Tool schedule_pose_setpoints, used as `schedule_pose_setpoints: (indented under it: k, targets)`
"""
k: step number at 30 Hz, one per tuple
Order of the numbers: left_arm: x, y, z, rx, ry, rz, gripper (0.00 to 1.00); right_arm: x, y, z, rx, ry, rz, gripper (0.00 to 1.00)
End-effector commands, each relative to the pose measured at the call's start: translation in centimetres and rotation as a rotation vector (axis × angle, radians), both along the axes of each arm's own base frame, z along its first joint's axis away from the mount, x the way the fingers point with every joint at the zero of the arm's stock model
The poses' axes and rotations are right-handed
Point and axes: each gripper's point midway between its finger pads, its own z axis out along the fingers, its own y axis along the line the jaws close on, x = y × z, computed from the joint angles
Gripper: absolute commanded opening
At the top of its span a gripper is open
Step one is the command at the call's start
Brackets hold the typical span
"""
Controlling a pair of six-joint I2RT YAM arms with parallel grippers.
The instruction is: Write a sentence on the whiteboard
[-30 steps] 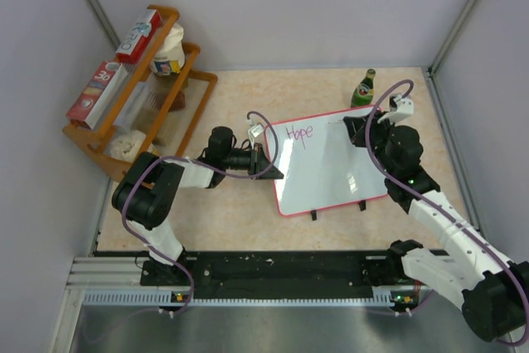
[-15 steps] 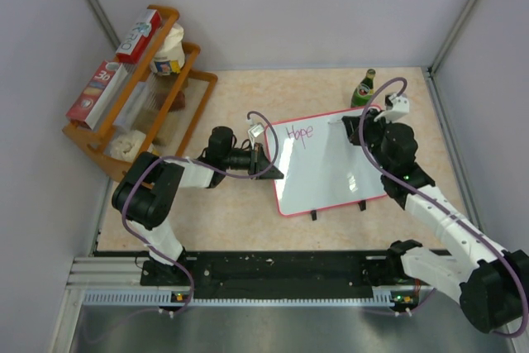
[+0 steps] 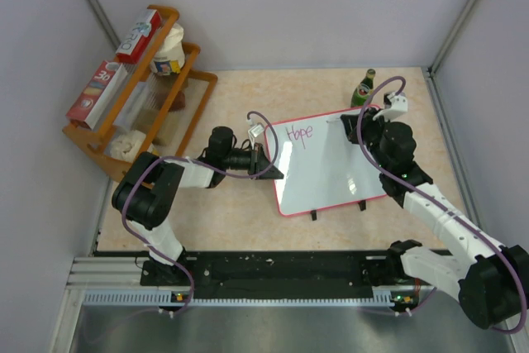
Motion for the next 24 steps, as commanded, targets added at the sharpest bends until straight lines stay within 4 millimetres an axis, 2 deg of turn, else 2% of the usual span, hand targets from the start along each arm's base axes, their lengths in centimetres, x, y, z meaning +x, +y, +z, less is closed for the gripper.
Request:
schedule_pose_setpoints:
  k: [1, 24]
  targets:
    - [-3.0, -0.3, -2.2, 0.043, -0.009, -0.105, 0.00, 0.2, 0.2, 0.6, 0.006, -0.017, 0.016, 0.00]
    - [-3.1, -0.4, -2.4, 0.054, -0.009, -0.105, 0.00, -2.4, -0.2, -5.1, -0.042, 0.101, 0.048, 0.00]
